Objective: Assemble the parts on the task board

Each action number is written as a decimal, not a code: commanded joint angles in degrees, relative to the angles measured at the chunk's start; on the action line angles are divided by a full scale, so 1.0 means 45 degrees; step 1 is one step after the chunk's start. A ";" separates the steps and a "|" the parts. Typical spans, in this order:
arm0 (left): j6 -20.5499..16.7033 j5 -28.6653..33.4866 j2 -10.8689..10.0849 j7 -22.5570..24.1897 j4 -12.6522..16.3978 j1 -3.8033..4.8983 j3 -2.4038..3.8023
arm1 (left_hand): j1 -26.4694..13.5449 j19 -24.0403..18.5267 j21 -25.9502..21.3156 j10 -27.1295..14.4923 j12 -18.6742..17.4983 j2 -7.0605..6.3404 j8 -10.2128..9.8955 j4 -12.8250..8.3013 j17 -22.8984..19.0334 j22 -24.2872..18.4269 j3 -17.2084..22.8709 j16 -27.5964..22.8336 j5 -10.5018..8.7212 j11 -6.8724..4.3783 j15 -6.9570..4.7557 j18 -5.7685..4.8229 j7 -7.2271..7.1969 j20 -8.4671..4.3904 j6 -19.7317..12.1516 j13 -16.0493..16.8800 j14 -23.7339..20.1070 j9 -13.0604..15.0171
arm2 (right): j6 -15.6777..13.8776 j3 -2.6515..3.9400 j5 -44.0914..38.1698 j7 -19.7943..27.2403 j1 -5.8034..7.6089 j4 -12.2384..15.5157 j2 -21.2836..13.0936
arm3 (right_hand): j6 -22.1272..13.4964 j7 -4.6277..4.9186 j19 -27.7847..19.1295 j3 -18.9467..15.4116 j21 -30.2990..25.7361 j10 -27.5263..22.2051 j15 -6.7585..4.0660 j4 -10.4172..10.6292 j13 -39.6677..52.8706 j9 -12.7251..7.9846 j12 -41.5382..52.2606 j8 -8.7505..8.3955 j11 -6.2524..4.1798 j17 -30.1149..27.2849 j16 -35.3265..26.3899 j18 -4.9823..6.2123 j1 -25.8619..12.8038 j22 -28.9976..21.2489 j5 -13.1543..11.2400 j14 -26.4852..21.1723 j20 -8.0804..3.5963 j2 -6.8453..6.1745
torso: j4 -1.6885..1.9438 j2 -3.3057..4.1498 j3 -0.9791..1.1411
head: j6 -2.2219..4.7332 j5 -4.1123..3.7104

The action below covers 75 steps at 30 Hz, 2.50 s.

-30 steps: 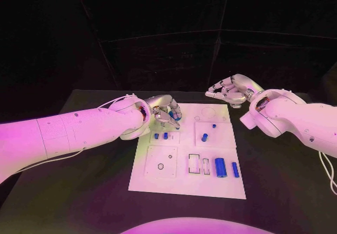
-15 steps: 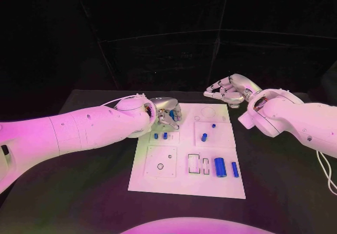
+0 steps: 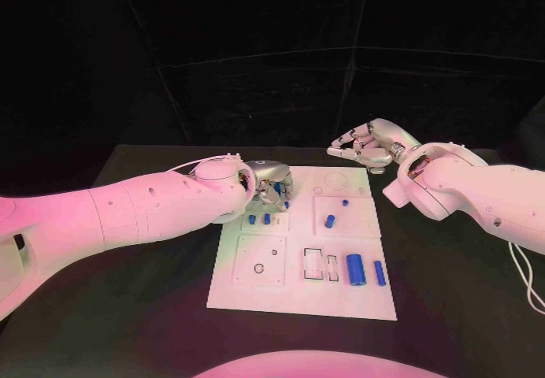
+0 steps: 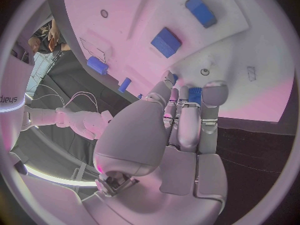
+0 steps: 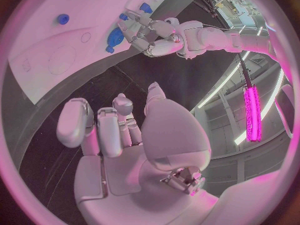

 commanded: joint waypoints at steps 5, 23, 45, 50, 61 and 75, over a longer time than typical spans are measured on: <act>0.0544 -0.0385 0.0141 -0.0354 -0.0056 -0.0024 -0.0007 | 0.0002 0.0134 0.0225 0.0246 -0.0207 -0.0001 -0.0182 -0.0047 0.0034 0.0229 0.0216 0.0163 -0.0030 0.0008 0.0014 -0.0197 -0.0010 -0.0009 0.0176 -0.0224 0.0135 -0.0149 | 0.0077 0.0007 0.0028 0.0115 0.0020 -0.0003 0.0038 | -0.0062 -0.0004 -0.0061 -0.0087 -0.0075 -0.0052 0.0064 -0.0020 0.0011 0.0001 0.0061 0.0089 0.0002 0.0432 -0.0043 0.0063 -0.0020 0.0010 0.0039 0.0574 -0.0006 0.0119 | 0.0007 -0.0006 -0.0004 | -0.0016 0.0011; 0.0767 -0.0398 0.0287 -0.0357 -0.0262 -0.0084 -0.0023 | 0.0064 0.0406 0.1008 0.1192 -0.0457 0.0485 -0.0268 -0.0225 0.0135 0.1073 0.1032 0.0404 -0.0027 -0.0219 -0.0157 -0.0321 -0.0167 -0.0132 0.0871 -0.0691 0.0243 -0.0402 | 0.0091 0.0007 0.0028 0.0107 0.0019 -0.0002 0.0065 | -0.0062 -0.0004 -0.0059 -0.0087 -0.0073 -0.0051 0.0064 -0.0022 0.0012 0.0001 0.0063 0.0090 0.0001 0.0433 -0.0042 0.0062 -0.0015 0.0014 0.0040 0.0574 -0.0007 0.0124 | 0.0007 -0.0008 -0.0002 | -0.0043 0.0004; -0.1244 0.0360 -0.0084 -0.0254 0.0260 -0.0109 0.0009 | -0.0949 0.0664 0.1865 0.2610 -0.1799 0.0058 -0.0874 -0.1062 -0.0104 0.2063 0.3614 0.0512 -0.0030 -0.0283 -0.0245 -0.0478 -0.0090 -0.0248 0.1711 -0.1557 0.0359 -0.0919 | 0.0117 0.0007 0.0028 0.0127 0.0017 -0.0051 0.0122 | -0.0058 -0.0006 -0.0060 -0.0095 -0.0079 -0.0022 0.0062 -0.0022 0.0044 0.0001 0.0099 0.0098 -0.0001 0.0440 -0.0038 0.0064 0.0004 0.0005 0.0044 0.0577 -0.0008 0.0153 | 0.0018 -0.0017 -0.0009 | 0.0039 -0.0012; -0.1351 0.0638 -0.0404 -0.0274 0.0679 -0.0102 0.0077 | -0.1168 0.0682 0.1913 0.2703 -0.1908 -0.0064 -0.0931 -0.1063 -0.0160 0.2129 0.3874 0.0505 -0.0032 -0.0293 -0.0251 -0.0486 -0.0103 -0.0248 0.1791 -0.1605 0.0365 -0.0964 | 0.0122 0.0007 0.0028 0.0130 0.0015 -0.0064 0.0123 | -0.0058 -0.0006 -0.0060 -0.0095 -0.0079 -0.0022 0.0062 -0.0022 0.0044 0.0001 0.0099 0.0098 -0.0001 0.0440 -0.0038 0.0064 0.0004 0.0005 0.0044 0.0577 -0.0008 0.0153 | 0.0042 -0.0028 -0.0008 | 0.0080 -0.0004; -0.1194 0.0972 -0.1273 -0.0590 0.1496 -0.0061 0.0633 | -0.1370 0.0693 0.1933 0.2783 -0.2017 -0.0237 -0.0995 -0.1071 -0.0187 0.2169 0.4109 0.0517 -0.0033 -0.0298 -0.0255 -0.0489 -0.0110 -0.0251 0.1857 -0.1648 0.0380 -0.1009 | 0.0140 0.0007 0.0028 0.0128 0.0011 -0.0059 0.0123 | -0.0058 -0.0006 -0.0060 -0.0095 -0.0079 -0.0022 0.0062 -0.0022 0.0044 0.0001 0.0099 0.0098 -0.0001 0.0440 -0.0038 0.0064 0.0004 0.0005 0.0044 0.0577 -0.0008 0.0153 | 0.0031 -0.0028 0.0005 | 0.0161 0.0034; 0.0004 0.1102 -0.2070 -0.1088 0.1753 -0.0027 0.0714 | -0.1610 0.0694 0.1944 0.2847 -0.2111 -0.0461 -0.1051 -0.1035 -0.0284 0.2202 0.4238 0.0479 -0.0037 -0.0300 -0.0256 -0.0495 -0.0134 -0.0251 0.1910 -0.1682 0.0362 -0.1050 | 0.0144 0.0006 0.0028 0.0106 0.0008 -0.0064 0.0069 | -0.0058 -0.0006 -0.0060 -0.0095 -0.0079 -0.0022 0.0062 -0.0022 0.0044 0.0001 0.0099 0.0098 -0.0001 0.0440 -0.0038 0.0064 0.0004 0.0005 0.0044 0.0577 -0.0008 0.0153 | 0.0023 -0.0012 -0.0010 | 0.0152 0.0082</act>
